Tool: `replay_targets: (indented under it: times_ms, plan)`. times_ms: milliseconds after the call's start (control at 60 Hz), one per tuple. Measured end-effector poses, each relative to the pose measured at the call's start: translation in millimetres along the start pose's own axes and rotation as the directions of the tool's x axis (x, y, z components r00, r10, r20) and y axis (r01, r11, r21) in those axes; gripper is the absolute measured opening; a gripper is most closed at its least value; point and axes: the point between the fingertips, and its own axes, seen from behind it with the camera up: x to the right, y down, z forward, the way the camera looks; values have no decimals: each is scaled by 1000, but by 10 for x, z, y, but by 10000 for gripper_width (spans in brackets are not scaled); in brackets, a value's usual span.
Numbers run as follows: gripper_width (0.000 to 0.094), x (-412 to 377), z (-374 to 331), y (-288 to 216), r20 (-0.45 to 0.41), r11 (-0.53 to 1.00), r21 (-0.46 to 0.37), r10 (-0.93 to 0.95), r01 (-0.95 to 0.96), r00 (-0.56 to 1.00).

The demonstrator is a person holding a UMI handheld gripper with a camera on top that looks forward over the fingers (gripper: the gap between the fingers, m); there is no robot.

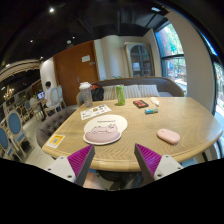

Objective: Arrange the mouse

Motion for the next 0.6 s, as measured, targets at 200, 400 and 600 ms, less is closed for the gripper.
replay_targets:
  times_ms: [200,400,600]
  plan:
    - [834,225,140,141,-43,1000,0,14,-14,999]
    - [836,731,169,230,-106,998,-2,63,-64,992]
    - [835,1477,353,215,-207,999,27,51,-46,977]
